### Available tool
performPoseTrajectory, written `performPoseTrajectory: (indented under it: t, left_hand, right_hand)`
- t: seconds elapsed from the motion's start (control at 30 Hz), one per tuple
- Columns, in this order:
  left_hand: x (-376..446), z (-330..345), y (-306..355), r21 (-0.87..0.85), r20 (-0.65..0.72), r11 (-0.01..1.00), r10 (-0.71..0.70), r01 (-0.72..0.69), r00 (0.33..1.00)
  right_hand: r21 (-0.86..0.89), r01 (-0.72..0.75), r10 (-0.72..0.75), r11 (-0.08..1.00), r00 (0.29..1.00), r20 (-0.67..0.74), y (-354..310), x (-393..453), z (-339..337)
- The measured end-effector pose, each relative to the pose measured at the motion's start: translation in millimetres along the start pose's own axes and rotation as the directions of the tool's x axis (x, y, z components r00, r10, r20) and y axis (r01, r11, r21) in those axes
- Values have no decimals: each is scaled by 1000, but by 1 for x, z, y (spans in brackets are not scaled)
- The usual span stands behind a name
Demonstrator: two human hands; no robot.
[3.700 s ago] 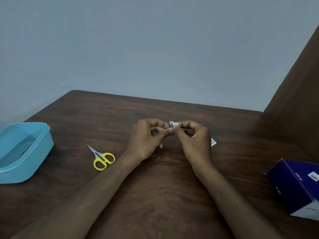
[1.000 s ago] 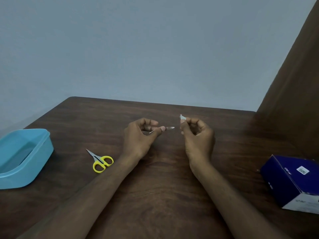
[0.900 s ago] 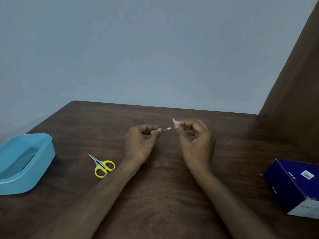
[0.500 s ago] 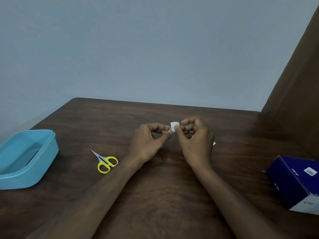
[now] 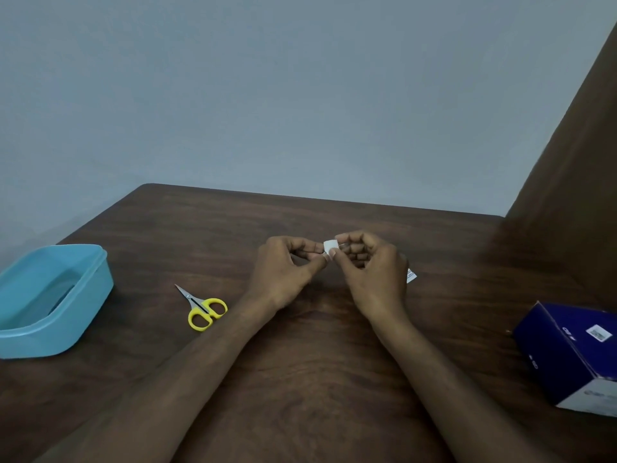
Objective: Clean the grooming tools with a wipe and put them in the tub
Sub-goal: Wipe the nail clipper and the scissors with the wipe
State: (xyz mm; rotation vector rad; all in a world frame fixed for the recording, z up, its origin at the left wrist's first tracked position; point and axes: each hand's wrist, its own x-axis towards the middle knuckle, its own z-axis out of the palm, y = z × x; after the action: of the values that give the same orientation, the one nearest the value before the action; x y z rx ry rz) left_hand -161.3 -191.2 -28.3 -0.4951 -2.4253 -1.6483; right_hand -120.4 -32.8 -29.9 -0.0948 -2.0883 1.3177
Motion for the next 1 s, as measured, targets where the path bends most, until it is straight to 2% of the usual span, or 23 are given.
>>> performPoseTrajectory:
  t: [0.13, 0.3, 0.37, 0.47, 0.53, 0.67, 0.83, 0.9, 1.0]
  left_hand:
    - [0, 1, 2, 18, 47, 1000, 2, -3, 999]
    - [1, 1, 2, -10, -39, 999, -45, 45, 998]
    - [1, 0, 1, -15, -55, 999, -52, 51, 997]
    - [0, -1, 0, 1, -18, 1000, -18, 18, 1000]
    - [0, 0, 1, 15, 22, 1000, -1, 1, 1000]
    - [-2, 2, 3, 66, 68, 998, 8, -12, 998]
    - [0, 2, 2, 23, -23, 999, -34, 35, 999]
    - [1, 3, 1, 21, -50, 999, -45, 46, 998]
    - [1, 1, 0, 31, -70, 999, -26, 29, 997]
  right_hand:
    - [-3, -10, 10, 1000, 998, -61, 1, 1, -1]
    - [27, 39, -33, 999, 981, -194, -4, 1, -4]
    - [12, 67, -64, 998, 987, -150, -4, 1, -3]
    - [-104, 133, -139, 986, 989, -47, -2, -3, 0]
    - [-114, 95, -100, 989, 994, -35, -2, -2, -1]
    - [-105, 48, -63, 993, 988, -140, -2, 0, -5]
    - [9, 12, -9, 1000, 953, -302, -1, 4, -9]
    - [40, 35, -23, 999, 967, -254, -3, 2, -9]
    - [-43, 108, -112, 993, 988, -103, -4, -4, -3]
